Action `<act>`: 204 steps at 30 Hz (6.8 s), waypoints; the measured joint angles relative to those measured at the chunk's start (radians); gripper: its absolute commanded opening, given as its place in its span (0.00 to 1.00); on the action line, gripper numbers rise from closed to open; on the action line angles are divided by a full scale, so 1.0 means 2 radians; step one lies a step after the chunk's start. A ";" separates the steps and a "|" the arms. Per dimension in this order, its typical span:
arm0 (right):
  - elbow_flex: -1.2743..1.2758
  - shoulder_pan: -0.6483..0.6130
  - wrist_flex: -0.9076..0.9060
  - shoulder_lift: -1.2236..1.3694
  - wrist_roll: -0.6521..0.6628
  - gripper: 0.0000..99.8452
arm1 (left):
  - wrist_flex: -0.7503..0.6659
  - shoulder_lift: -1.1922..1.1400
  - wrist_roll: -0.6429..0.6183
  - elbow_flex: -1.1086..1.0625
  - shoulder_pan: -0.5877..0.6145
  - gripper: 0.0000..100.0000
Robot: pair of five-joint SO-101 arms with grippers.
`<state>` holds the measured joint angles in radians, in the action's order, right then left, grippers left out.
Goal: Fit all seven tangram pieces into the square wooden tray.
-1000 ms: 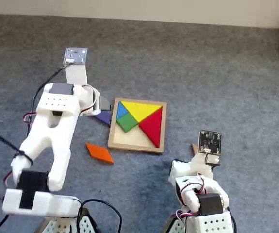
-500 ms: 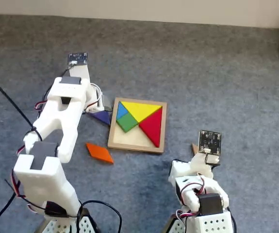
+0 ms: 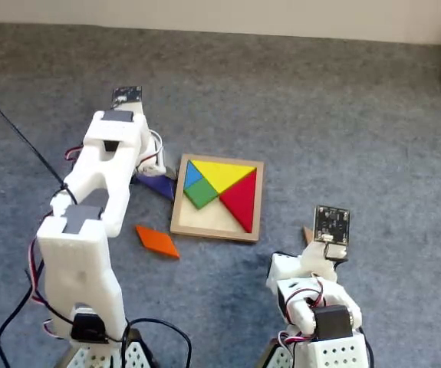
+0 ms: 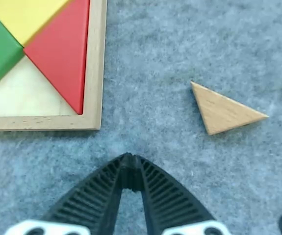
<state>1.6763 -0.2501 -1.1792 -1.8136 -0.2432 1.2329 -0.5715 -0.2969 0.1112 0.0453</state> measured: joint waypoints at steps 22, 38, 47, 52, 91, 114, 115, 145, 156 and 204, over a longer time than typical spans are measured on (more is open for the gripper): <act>0.000 0.000 0.000 0.000 0.000 0.01 | 0.075 0.054 0.067 0.021 -0.001 0.07; 0.000 0.000 0.000 0.000 0.000 0.01 | -0.127 0.366 0.209 -0.334 -0.094 0.07; 0.000 0.000 0.000 0.000 0.000 0.01 | -0.170 0.383 0.364 -0.367 -0.151 0.07; 0.000 0.000 0.000 0.000 0.000 0.01 | -0.171 0.383 0.482 -0.367 -0.182 0.07; 0.000 0.000 0.000 0.000 0.000 0.01 | -0.064 0.389 0.733 -0.317 -0.229 0.30; 0.000 0.018 0.000 0.000 0.000 0.01 | 0.041 0.389 0.578 -0.278 -0.166 0.23; 0.000 0.018 0.000 0.000 0.000 0.01 | 0.038 0.390 0.552 -0.286 -0.166 0.23; 0.000 0.018 0.000 0.000 0.000 0.01 | -0.259 0.391 0.501 -0.424 -0.094 0.23; 0.000 0.018 0.000 0.000 0.000 0.01 | -0.136 0.391 0.489 -0.294 -0.084 0.23; 0.000 0.018 0.000 0.000 0.000 0.01 | -0.404 0.476 0.378 -0.539 -0.094 0.23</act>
<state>1.6763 -0.2148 -1.1792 -1.8136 -0.2432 0.4258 0.3813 0.4595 -0.9674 -0.1435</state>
